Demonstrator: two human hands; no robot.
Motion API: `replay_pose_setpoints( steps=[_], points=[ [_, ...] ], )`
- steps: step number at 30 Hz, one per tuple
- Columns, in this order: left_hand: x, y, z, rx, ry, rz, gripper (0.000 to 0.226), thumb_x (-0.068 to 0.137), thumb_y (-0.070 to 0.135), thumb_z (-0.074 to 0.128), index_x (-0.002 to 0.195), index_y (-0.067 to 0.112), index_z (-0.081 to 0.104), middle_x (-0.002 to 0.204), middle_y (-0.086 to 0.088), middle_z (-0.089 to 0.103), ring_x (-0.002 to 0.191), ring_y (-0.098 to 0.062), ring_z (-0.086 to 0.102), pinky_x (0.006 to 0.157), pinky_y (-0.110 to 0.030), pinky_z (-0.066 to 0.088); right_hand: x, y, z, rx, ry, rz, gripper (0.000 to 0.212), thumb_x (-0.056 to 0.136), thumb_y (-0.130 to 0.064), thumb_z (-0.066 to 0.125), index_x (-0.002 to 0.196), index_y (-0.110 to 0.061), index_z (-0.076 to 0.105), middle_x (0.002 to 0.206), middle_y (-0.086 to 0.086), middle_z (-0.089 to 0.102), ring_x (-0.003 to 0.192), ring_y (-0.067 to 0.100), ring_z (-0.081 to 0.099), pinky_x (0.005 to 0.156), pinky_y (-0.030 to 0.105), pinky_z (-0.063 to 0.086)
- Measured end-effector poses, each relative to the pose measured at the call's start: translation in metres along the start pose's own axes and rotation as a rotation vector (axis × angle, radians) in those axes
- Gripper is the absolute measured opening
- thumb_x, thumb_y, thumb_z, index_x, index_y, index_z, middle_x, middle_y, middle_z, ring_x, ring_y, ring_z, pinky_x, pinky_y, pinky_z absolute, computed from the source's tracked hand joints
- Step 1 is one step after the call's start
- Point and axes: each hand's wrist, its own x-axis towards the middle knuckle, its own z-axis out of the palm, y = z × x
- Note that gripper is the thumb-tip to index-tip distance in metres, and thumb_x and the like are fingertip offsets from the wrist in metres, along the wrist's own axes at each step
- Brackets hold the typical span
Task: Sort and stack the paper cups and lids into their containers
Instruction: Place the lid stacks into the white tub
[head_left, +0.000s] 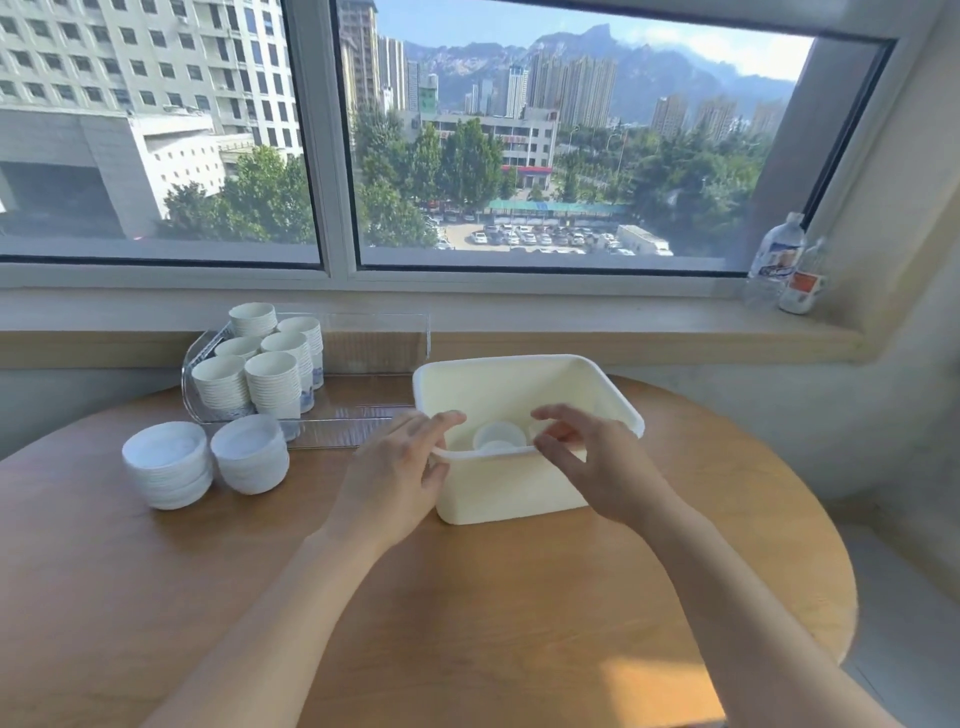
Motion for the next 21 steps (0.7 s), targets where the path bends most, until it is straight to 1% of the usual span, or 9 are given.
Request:
replay_pose_setpoints(
  steps=[4, 7, 8, 9, 11, 14, 16, 18, 21],
  points=[
    [-0.035, -0.008, -0.026, -0.002, 0.016, -0.005, 0.059, 0.082, 0.011, 0.077, 0.133, 0.035, 0.058, 0.098, 0.020, 0.058, 0.103, -0.010, 0.060, 0.082, -0.036, 0.056, -0.006, -0.008, -0.006, -0.145, -0.064, 0.017, 0.021, 0.103, -0.035, 0.060, 0.121, -0.036, 0.070, 0.100, -0.017, 0.071, 0.090, 0.002, 0.067, 0.084, 0.033, 0.056],
    [-0.062, -0.015, -0.045, -0.026, 0.068, -0.069, 0.063, 0.078, 0.005, 0.073, 0.131, 0.036, 0.059, 0.096, 0.021, 0.059, 0.103, -0.006, 0.060, 0.078, -0.032, 0.053, -0.011, -0.018, -0.009, -0.118, -0.163, 0.037, 0.018, 0.101, -0.037, 0.063, 0.118, -0.037, 0.070, 0.100, -0.019, 0.071, 0.076, -0.003, 0.064, 0.071, 0.023, 0.051],
    [-0.070, -0.017, -0.051, -0.028, 0.088, -0.091, 0.063, 0.077, 0.005, 0.070, 0.131, 0.037, 0.059, 0.096, 0.022, 0.060, 0.104, -0.005, 0.059, 0.077, -0.030, 0.050, -0.013, -0.023, -0.009, -0.097, -0.196, 0.030, 0.017, 0.100, -0.038, 0.066, 0.117, -0.038, 0.070, 0.100, -0.020, 0.071, 0.075, -0.003, 0.063, 0.070, 0.021, 0.050],
    [-0.079, -0.017, -0.058, -0.027, 0.108, -0.109, 0.061, 0.078, 0.007, 0.066, 0.131, 0.037, 0.059, 0.096, 0.023, 0.061, 0.104, -0.004, 0.059, 0.078, -0.029, 0.048, -0.014, -0.029, -0.009, -0.081, -0.234, 0.021, 0.018, 0.098, -0.039, 0.068, 0.116, -0.040, 0.069, 0.101, -0.020, 0.071, 0.076, -0.002, 0.064, 0.071, 0.020, 0.051],
    [-0.094, -0.019, -0.071, -0.022, 0.137, -0.120, 0.054, 0.081, 0.015, 0.055, 0.130, 0.037, 0.059, 0.094, 0.023, 0.063, 0.104, -0.005, 0.061, 0.081, -0.030, 0.050, -0.017, -0.042, -0.009, -0.055, -0.318, -0.002, 0.025, 0.094, -0.041, 0.074, 0.118, -0.042, 0.068, 0.102, -0.021, 0.071, 0.079, -0.001, 0.067, 0.076, 0.025, 0.056],
    [-0.112, -0.025, -0.092, -0.033, 0.154, -0.099, 0.045, 0.088, 0.021, 0.043, 0.127, 0.033, 0.062, 0.086, 0.022, 0.066, 0.098, -0.014, 0.067, 0.082, -0.039, 0.056, -0.021, -0.061, -0.008, -0.029, -0.449, -0.028, 0.038, 0.088, -0.039, 0.081, 0.121, -0.045, 0.065, 0.103, -0.023, 0.071, 0.083, -0.001, 0.068, 0.077, 0.027, 0.058],
    [-0.120, -0.030, -0.106, -0.013, 0.165, -0.094, 0.041, 0.090, 0.021, 0.042, 0.123, 0.030, 0.065, 0.080, 0.020, 0.065, 0.090, -0.018, 0.067, 0.078, -0.043, 0.056, -0.023, -0.072, -0.007, -0.031, -0.555, -0.043, 0.047, 0.084, -0.036, 0.085, 0.124, -0.047, 0.063, 0.106, -0.024, 0.071, 0.087, -0.001, 0.070, 0.077, 0.028, 0.060],
    [-0.124, -0.034, -0.118, 0.013, 0.186, -0.094, 0.038, 0.090, 0.022, 0.043, 0.116, 0.028, 0.068, 0.076, 0.018, 0.064, 0.081, -0.020, 0.064, 0.074, -0.044, 0.055, -0.023, -0.080, -0.002, -0.028, -0.646, -0.059, 0.055, 0.083, -0.030, 0.087, 0.129, -0.045, 0.062, 0.110, -0.022, 0.070, 0.090, -0.001, 0.072, 0.082, 0.031, 0.062],
    [-0.119, -0.035, -0.128, -0.017, 0.219, -0.089, 0.033, 0.088, 0.020, 0.046, 0.109, 0.024, 0.072, 0.076, 0.017, 0.066, 0.078, -0.020, 0.066, 0.072, -0.043, 0.055, -0.016, -0.086, 0.010, -0.070, -0.695, -0.090, 0.062, 0.081, -0.027, 0.089, 0.134, -0.042, 0.060, 0.112, -0.020, 0.069, 0.093, -0.003, 0.071, 0.090, 0.033, 0.061]
  ],
)
